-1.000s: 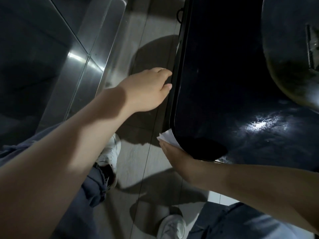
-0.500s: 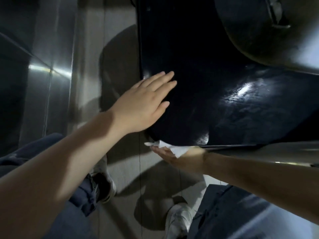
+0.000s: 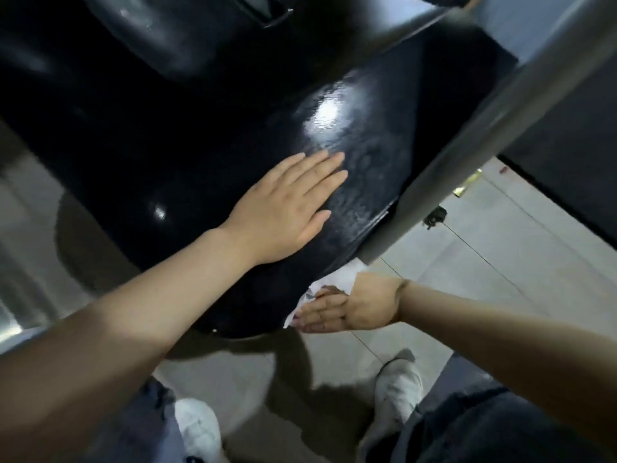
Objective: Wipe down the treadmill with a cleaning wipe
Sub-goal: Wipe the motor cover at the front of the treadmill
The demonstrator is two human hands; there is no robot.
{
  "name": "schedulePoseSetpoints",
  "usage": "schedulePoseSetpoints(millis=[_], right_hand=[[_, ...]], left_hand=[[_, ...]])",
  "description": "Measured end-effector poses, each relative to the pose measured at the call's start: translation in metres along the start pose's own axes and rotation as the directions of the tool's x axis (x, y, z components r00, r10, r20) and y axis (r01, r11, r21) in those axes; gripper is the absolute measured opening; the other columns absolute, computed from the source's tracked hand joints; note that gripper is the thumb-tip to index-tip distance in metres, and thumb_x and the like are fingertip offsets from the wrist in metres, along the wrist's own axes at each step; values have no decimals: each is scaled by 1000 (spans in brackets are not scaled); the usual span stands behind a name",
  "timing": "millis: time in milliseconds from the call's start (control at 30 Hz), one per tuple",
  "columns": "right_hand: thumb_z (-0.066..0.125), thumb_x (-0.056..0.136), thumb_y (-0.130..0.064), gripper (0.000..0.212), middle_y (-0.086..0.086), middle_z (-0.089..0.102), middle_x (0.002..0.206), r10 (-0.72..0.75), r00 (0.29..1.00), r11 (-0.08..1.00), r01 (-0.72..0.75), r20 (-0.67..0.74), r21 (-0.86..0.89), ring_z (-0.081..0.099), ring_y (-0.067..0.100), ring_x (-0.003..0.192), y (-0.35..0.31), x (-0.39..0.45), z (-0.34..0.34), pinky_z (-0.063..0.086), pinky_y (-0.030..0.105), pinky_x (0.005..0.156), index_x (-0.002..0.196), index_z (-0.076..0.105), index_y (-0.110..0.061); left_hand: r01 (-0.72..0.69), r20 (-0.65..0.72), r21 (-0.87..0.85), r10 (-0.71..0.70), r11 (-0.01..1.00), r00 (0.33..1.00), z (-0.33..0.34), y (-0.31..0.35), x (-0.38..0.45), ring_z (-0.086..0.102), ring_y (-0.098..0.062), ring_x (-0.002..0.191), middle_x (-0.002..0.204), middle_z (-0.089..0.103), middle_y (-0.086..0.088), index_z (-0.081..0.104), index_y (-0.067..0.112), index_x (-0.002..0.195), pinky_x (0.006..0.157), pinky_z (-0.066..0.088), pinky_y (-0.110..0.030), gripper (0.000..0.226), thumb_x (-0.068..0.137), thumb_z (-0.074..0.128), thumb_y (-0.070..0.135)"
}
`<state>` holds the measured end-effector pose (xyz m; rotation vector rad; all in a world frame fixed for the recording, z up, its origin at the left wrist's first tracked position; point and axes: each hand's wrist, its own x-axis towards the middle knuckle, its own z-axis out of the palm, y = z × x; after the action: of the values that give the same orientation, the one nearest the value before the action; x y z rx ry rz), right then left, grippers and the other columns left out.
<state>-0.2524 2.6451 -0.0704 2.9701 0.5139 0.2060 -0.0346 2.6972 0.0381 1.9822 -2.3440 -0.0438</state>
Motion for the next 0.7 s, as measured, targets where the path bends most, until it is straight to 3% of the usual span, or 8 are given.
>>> schedulePoseSetpoints(millis=[33, 100, 233, 400, 533, 600, 633, 700], right_hand=[[10, 104, -9, 51, 6, 18, 162, -161, 987, 981, 159, 16, 108, 7, 19, 150, -4, 0, 2, 24, 28, 118, 155, 16, -12], [17, 104, -6, 49, 2, 42, 152, -196, 978, 954, 173, 75, 245, 32, 17, 142, -14, 1, -9, 32, 35, 114, 145, 44, -8], [21, 104, -9, 47, -2, 41, 153, -50, 997, 981, 38, 55, 188, 28, 17, 143, -25, -8, -3, 13, 38, 122, 145, 45, -12], [26, 104, -8, 47, -5, 40, 153, 88, 996, 972, -87, 8, 220, 31, 19, 143, -43, -13, 8, 21, 43, 120, 147, 43, -13], [21, 103, -9, 49, -9, 39, 154, 331, 940, 921, -305, -76, 242, 27, 22, 145, -79, -14, 25, 17, 43, 122, 148, 38, -18], [21, 101, -6, 52, -8, 35, 155, 491, 869, 836, -449, -65, 315, 22, 25, 148, -106, -6, 36, 15, 43, 122, 149, 36, -19], [24, 100, -4, 51, -5, 32, 156, 600, 797, 758, -538, -71, 369, 21, 26, 148, -119, 2, 39, 17, 44, 122, 148, 36, -17], [36, 97, 0, 52, -1, 24, 159, 845, 530, 473, -680, -70, 560, 21, 25, 149, -134, 28, 41, 20, 47, 120, 148, 35, -10]], left_hand=[[-1, 4, 20, 1, 1000, 1000, 1, 1, 3, 24, -23, 149, 160, 28, -9, 37, 9, 151, 122, 17, -42, 56, 103, 33, 38], [11, -11, 32, -10, 999, 1000, 4, 3, 4, 27, -23, 148, 158, 32, -9, 41, 10, 148, 122, 19, -42, 55, 102, 33, 39], [-1, -62, 18, 2, 1000, 998, 3, 4, 4, 31, -23, 146, 155, 38, -8, 46, 10, 145, 121, 22, -42, 51, 100, 37, 33], [1, -67, 32, 1, 999, 998, 5, 3, 4, 30, -22, 146, 156, 38, -7, 46, 10, 145, 122, 18, -39, 51, 99, 36, 32], [-5, -79, 40, 8, 999, 997, 11, 2, 5, 28, -21, 147, 156, 37, -7, 44, 11, 146, 122, 18, -40, 52, 100, 36, 33], [-7, -92, 49, 11, 999, 996, 12, 1, 5, 29, -22, 147, 156, 37, -7, 44, 11, 146, 122, 18, -40, 52, 99, 36, 34], [-9, -99, 55, 14, 998, 995, 12, 0, 5, 29, -22, 147, 156, 38, -8, 44, 10, 146, 122, 17, -40, 52, 99, 36, 34], [-17, -107, 65, 24, 998, 994, 12, 0, 5, 30, -24, 146, 155, 38, -10, 45, 9, 145, 122, 16, -39, 53, 99, 37, 33]])
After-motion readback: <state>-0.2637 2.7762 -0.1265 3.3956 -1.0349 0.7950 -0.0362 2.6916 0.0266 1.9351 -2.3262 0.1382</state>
